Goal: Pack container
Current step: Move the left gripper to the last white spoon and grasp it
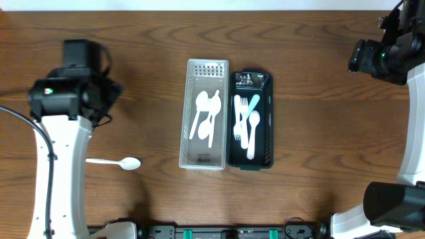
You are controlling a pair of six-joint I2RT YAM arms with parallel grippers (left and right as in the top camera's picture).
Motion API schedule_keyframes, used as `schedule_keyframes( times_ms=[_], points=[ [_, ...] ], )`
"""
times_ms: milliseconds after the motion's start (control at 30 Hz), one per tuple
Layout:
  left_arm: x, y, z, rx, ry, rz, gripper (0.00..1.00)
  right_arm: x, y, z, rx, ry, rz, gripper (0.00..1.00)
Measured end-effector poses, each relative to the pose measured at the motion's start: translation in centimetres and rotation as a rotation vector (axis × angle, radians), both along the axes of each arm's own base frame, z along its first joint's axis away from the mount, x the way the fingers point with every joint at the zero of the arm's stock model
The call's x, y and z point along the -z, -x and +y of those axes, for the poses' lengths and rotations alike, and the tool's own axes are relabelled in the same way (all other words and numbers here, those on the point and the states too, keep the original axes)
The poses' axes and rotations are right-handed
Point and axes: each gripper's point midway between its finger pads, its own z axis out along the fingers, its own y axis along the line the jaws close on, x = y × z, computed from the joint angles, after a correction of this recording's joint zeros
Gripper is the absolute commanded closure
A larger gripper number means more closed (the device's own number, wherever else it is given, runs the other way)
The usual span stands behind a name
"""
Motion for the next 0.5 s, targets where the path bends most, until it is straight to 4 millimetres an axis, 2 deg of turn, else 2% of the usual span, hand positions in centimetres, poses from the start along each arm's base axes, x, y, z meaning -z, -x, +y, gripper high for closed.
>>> schedule_keyframes(
  times_ms=[133, 233, 333, 500],
  points=[
    [3.5, 1.3, 3.1, -0.286, 0.103, 0.016, 0.02, 0.0, 0.0, 0.0, 0.000, 0.000, 0.000, 0.22],
    [6.6, 2.2, 4.4, -0.418, 0.182, 0.036, 0.02, 0.0, 0.0, 0.0, 0.000, 0.000, 0.000, 0.22],
    [9.9, 3.2, 4.7, -0.496, 0.254, 0.064, 0.02, 0.0, 0.0, 0.0, 0.000, 0.000, 0.000, 0.22],
    [14.8, 4.4, 3.7, -0.538, 0.343, 0.120, 0.02, 0.0, 0.0, 0.0, 0.000, 0.001, 0.000, 0.22]
  ],
)
